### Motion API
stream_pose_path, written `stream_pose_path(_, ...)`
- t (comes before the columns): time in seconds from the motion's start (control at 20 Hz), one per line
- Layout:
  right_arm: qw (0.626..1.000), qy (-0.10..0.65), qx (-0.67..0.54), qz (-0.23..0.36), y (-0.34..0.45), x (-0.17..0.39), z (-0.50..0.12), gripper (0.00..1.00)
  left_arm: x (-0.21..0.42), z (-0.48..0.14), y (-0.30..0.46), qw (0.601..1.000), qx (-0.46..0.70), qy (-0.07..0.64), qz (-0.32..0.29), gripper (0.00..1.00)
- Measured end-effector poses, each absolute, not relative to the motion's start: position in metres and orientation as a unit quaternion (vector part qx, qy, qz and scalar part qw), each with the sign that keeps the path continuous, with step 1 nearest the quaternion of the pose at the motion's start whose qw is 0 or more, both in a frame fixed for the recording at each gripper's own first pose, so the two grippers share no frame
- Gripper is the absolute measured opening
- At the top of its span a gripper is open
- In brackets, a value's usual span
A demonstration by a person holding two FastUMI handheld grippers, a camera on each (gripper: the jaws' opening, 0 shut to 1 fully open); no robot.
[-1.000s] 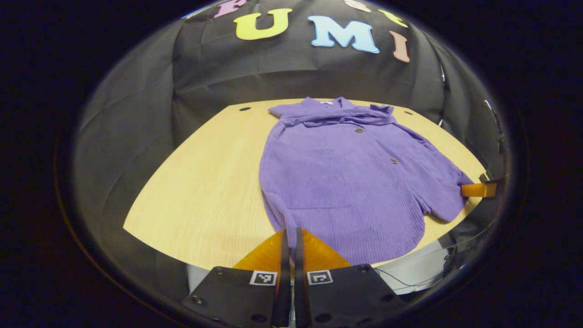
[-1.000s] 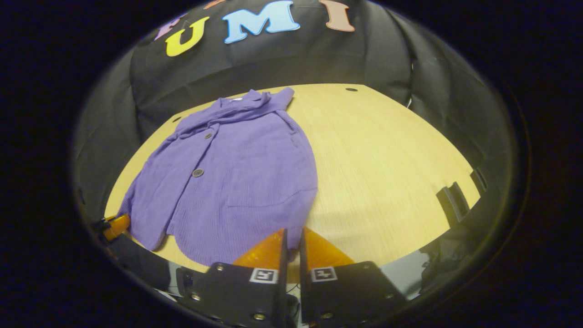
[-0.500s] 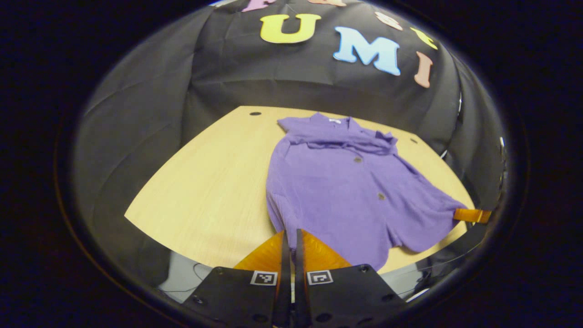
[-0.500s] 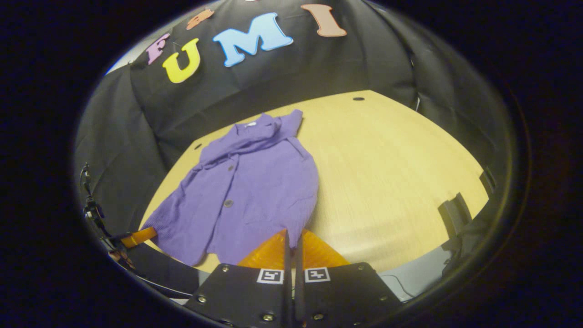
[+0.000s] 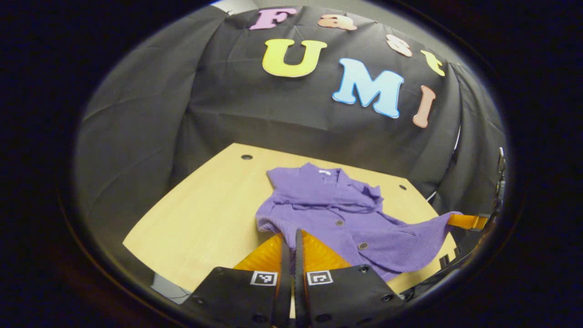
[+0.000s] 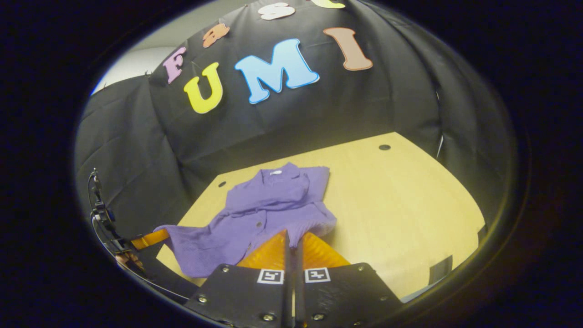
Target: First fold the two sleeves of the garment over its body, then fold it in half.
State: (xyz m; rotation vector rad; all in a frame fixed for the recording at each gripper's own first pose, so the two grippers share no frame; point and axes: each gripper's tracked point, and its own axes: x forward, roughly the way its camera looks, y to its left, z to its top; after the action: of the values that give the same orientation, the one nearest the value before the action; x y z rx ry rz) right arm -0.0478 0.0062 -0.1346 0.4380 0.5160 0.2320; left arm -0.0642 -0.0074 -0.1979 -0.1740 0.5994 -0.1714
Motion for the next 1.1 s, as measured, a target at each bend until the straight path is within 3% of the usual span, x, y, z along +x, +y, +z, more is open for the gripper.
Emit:
stream_pose_path(0.4, 0.942, 0.235, 0.226, 0.080, 0.009, 0.059, -0.107, 0.03, 0.085, -0.182, -0.021, 0.949, -0.109, 0.271, -0.117, 0.10)
stream_pose_path(1.1, 0.938, 0.277, 0.209, 0.010, 0.016, 0.230, -0.151, 0.02, 0.307, -0.279, -0.039, 0.938, -0.108, 0.302, -0.133, 0.10)
